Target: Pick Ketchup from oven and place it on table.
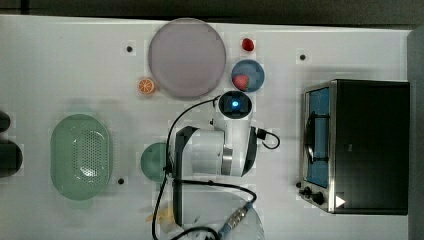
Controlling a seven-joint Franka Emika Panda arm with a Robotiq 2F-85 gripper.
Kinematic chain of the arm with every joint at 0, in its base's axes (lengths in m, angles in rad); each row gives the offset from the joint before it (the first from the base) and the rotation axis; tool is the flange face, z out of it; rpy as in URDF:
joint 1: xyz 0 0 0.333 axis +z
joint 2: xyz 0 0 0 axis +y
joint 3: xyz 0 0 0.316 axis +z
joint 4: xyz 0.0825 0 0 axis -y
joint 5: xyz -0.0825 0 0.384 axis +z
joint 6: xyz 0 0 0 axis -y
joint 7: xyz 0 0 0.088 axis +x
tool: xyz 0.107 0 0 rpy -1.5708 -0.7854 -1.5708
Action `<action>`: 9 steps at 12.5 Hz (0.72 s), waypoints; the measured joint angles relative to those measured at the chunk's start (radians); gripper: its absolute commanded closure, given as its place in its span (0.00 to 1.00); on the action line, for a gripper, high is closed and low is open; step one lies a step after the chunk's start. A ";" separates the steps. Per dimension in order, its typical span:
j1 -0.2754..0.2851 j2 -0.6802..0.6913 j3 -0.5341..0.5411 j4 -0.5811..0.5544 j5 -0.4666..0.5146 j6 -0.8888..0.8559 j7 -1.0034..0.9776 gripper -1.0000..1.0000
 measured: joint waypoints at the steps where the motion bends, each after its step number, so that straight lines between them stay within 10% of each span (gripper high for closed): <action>1: 0.002 0.017 0.000 0.006 0.000 0.001 0.000 0.00; 9: 0.035 -0.342 0.008 0.205 0.028 -0.290 0.007 0.00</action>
